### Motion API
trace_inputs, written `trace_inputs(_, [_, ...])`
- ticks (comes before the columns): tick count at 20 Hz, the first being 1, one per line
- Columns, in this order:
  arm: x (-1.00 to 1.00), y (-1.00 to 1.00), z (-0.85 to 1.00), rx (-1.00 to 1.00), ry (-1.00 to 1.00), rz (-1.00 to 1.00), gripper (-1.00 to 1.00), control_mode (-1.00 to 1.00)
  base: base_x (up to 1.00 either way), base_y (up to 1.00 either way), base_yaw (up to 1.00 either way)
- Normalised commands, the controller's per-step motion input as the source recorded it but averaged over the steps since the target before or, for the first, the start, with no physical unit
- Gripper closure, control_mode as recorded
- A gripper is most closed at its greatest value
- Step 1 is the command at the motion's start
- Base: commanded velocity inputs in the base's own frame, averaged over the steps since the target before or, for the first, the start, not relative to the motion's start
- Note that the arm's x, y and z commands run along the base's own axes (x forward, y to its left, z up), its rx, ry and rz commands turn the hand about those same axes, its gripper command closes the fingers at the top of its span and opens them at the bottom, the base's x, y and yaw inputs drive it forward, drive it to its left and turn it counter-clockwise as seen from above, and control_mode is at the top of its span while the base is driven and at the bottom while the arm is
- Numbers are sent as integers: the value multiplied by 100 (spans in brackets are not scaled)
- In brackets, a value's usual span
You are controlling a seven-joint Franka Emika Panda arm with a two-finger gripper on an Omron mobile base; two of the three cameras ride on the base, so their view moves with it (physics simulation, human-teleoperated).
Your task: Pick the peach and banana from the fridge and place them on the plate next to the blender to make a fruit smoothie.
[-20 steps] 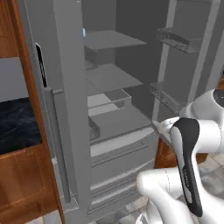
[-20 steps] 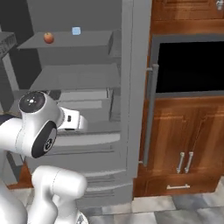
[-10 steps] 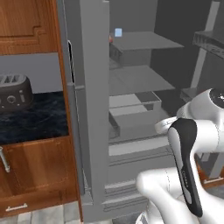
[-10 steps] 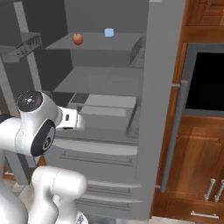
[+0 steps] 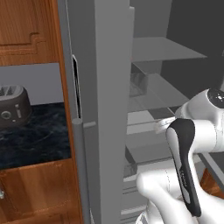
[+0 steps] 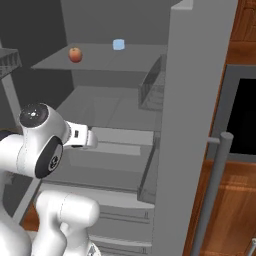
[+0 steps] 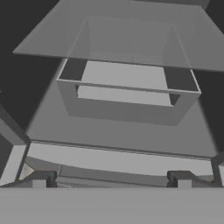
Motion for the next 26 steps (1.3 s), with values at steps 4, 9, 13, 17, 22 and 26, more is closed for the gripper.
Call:
trace_inputs(4, [0, 0, 0, 0, 0, 0, -100, 100, 75, 0, 0])
trace_inputs(9, [0, 0, 0, 0, 0, 0, -100, 100, 61, 0, 2])
trace_inputs(13, [1, -2, 22, 2, -10, 2, -100, -100, 4, 0, 2])
trace_inputs(17, [0, 8, 67, 0, -24, 0, -100, -100, 0, 0, 0])
trace_inputs(22, [0, 0, 98, 0, -20, -7, -100, -100, 0, 0, 0])
trace_inputs(26, [0, 0, 100, 0, -15, -4, -100, -100, 0, 0, 0])
